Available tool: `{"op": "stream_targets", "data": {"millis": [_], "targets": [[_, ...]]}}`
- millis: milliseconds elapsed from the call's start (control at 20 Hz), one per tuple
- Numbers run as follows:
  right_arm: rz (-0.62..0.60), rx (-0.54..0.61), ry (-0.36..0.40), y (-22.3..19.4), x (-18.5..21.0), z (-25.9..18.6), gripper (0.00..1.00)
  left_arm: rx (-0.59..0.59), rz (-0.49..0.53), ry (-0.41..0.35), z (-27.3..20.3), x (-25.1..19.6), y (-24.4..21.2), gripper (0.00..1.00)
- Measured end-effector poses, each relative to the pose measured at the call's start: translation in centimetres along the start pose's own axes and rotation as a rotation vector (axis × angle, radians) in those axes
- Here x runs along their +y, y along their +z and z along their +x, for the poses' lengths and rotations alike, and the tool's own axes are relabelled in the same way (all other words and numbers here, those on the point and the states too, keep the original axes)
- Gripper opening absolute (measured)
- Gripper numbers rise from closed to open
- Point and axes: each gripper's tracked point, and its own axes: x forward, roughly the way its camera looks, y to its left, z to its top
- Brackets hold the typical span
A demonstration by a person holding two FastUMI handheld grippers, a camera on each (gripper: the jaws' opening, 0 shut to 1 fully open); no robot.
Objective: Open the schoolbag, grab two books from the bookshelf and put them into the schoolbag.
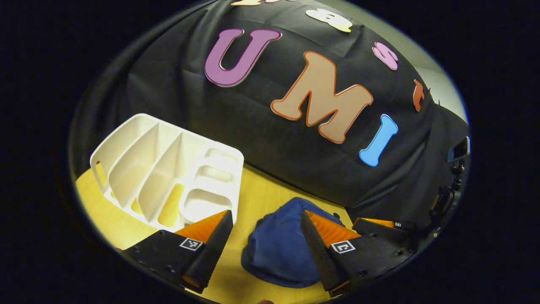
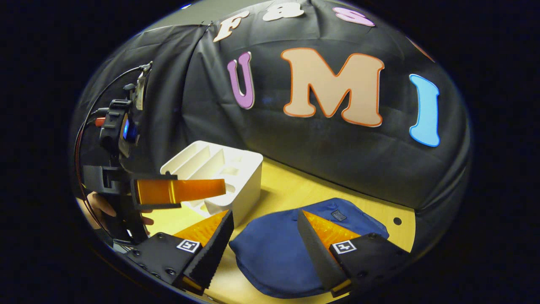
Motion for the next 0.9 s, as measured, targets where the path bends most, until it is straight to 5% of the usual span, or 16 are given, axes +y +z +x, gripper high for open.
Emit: {"op": "stream_targets", "data": {"millis": [250, 400, 900], "targets": [[0.009, -0.201, -0.163, 4.8, -0.4, -1.0, 0.97, -0.154, 0.2, 0.038, -1.3, 1.4, 7.1, 0.94], [0.026, -0.291, -0.199, 7.2, 0.6, -1.7, 1.0, -0.262, 0.32, 0.043, -2.1, 1.2, 11.6, 0.94], [0.096, -0.392, -0.352, 10.0, -1.8, -4.3, 1.0, -0.351, 0.344, -0.048, -3.4, -1.3, 15.9, 0.92]]}}
